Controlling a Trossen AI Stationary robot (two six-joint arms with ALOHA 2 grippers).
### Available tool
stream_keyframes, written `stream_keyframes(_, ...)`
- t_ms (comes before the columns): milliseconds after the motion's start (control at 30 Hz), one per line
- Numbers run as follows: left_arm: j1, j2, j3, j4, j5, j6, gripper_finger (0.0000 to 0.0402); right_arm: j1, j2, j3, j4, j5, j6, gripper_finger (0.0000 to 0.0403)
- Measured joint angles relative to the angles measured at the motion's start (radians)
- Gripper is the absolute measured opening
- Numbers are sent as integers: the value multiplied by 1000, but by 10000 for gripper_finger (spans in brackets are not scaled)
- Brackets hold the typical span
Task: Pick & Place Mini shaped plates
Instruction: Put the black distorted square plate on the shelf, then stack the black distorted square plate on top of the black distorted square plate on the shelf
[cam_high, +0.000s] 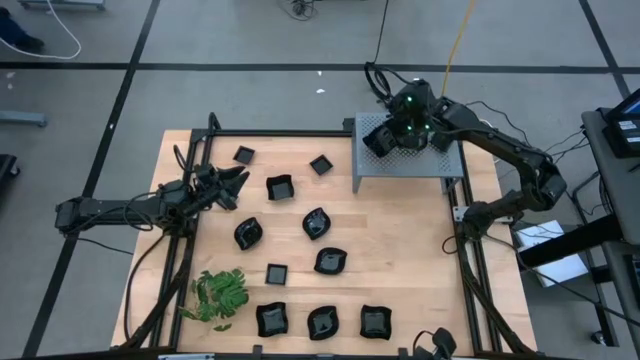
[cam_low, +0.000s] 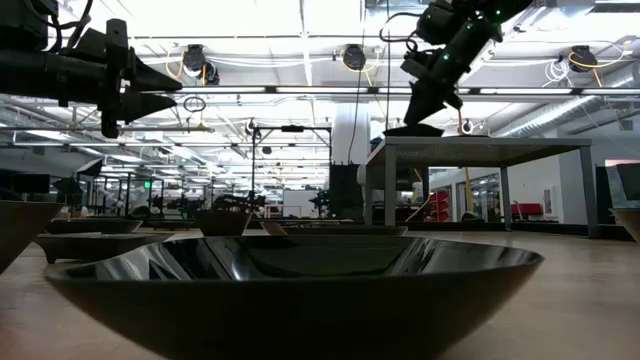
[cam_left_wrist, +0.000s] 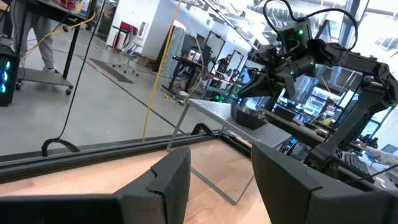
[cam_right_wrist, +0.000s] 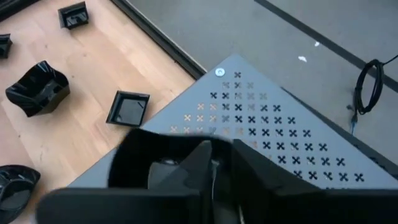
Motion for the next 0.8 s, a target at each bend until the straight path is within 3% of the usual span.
stream_keyframes(233, 0, 0, 0, 0, 0, 0, 173, 2, -55, 0, 42, 4, -84, 121)
stream_keyframes(433, 0, 0, 0, 0, 0, 0, 173, 56, -171, 0, 28, -3, -143, 123)
stream_keyframes(633, 0, 0, 0, 0, 0, 0, 173, 215, -275, 0, -56, -11, -207, 115)
stream_keyframes(800, 0, 0, 0, 0, 0, 0, 173, 387, -323, 0, -195, -72, -166, 119)
